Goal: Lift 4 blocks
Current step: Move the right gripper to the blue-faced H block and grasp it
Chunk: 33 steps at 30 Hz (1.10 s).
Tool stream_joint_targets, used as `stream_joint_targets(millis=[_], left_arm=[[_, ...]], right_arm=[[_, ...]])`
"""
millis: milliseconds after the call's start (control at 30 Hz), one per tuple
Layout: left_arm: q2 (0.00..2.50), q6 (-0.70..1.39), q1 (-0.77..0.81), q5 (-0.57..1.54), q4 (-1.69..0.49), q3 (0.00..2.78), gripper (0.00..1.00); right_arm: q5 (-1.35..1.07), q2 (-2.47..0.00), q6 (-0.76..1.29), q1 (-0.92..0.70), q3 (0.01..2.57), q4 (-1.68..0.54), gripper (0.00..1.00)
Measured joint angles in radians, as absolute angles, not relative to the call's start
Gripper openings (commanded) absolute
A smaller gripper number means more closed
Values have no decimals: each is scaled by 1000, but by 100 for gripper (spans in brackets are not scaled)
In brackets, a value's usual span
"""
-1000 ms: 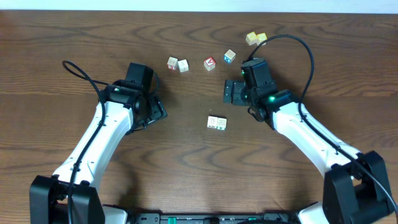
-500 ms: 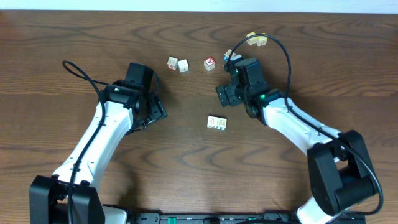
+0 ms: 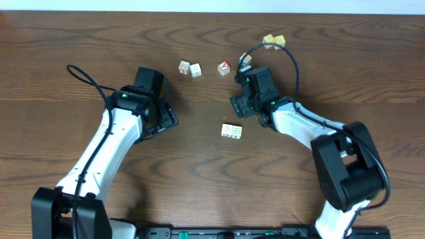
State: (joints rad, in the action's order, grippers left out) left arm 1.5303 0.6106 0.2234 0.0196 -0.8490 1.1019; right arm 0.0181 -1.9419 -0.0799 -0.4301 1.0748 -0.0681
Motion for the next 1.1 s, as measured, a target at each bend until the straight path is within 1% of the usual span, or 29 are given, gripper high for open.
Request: stream_joint_targets(millis=[167, 200, 233, 267, 367, 500, 667, 867, 967, 1100], left_arm=[[1530, 611, 223, 19, -849, 1102, 84], [1530, 611, 223, 19, -849, 1102, 84], [1530, 611, 223, 20, -849, 1102, 84], [1530, 611, 223, 20, -849, 1102, 84], [1530, 611, 223, 19, -849, 1102, 84], [1530, 611, 223, 19, -849, 1102, 84], [1530, 611, 223, 19, -849, 1102, 84], [1530, 611, 223, 20, -849, 1102, 84], [1530, 611, 223, 19, -849, 1102, 84], [1530, 611, 223, 19, -849, 1102, 84]], right_arm=[[-12, -1974, -111, -422, 1074, -39, 82], [-15, -1975, -115, -419, 1074, -39, 80], [-21, -1975, -119, -414, 1074, -39, 73], [-25, -1975, -121, -413, 1074, -39, 71], [-36, -1976, -126, -404, 1074, -41, 67], [-43, -1976, -126, -403, 1074, -47, 50], [-51, -1976, -116, -403, 1074, -52, 35], [-49, -1971, -93, -402, 1074, -68, 31], [-33, -1954, -70, -400, 1074, -114, 29], [-10, -1896, -41, -385, 1070, -191, 29]])
